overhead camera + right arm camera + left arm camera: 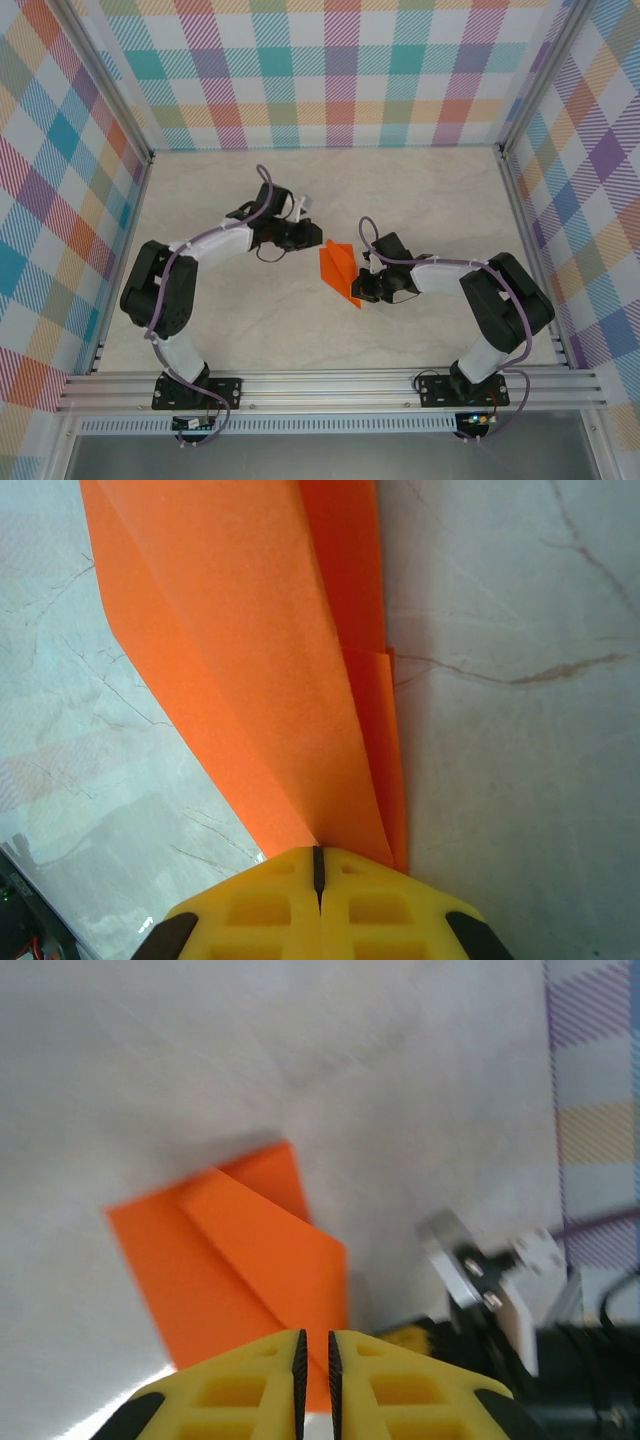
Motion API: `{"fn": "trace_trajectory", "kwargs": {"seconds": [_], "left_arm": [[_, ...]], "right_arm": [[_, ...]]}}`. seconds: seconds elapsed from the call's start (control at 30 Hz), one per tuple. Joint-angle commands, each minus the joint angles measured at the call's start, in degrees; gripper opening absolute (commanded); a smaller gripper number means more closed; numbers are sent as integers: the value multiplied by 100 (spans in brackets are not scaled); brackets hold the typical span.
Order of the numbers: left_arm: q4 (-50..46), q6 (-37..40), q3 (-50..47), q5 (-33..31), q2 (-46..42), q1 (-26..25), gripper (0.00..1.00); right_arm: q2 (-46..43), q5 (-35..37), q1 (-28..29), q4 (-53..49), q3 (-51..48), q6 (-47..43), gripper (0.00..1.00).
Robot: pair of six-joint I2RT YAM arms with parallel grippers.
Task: Fold a paper plane with a square sheet of paper (fold left side to right side)
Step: Fourth fold the wing at the center of the table.
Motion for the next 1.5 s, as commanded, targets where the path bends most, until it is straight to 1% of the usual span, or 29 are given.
{"fn": "trace_trajectory", "kwargs": {"seconds": [0.0, 0.1, 0.2, 0.33, 0.53, 0.9, 1.13, 1.33, 1.47], "left_arm": [[472, -388, -487, 158, 54, -530, 14], [542, -460, -490, 178, 262, -839, 13], [670, -519, -422, 233, 485, -962, 12], [674, -543, -338, 191, 704, -989, 11], [871, -640, -269, 357, 945, -1016, 10], [1069, -772, -105, 428, 1279, -1038, 9], [1006, -726, 13, 313, 1492, -1041, 9], [779, -536, 40, -116, 1664, -1033, 8], [759, -481, 65, -231, 1830, -991, 8]], "right_arm": [[243, 656, 27, -1131, -315, -21, 0], [224, 656, 21, -1159, -301, -20, 0], [218, 665, 25, -1194, -284, -29, 0], [217, 673, 25, -1210, -274, -43, 0], [277, 656, 25, -1230, -223, -65, 0], [310, 664, 22, -1270, -212, -88, 0], [311, 680, 20, -1313, -184, -95, 0], [283, 759, 25, -1433, -195, -125, 0], [252, 808, 26, -1545, -183, -161, 0]]}}
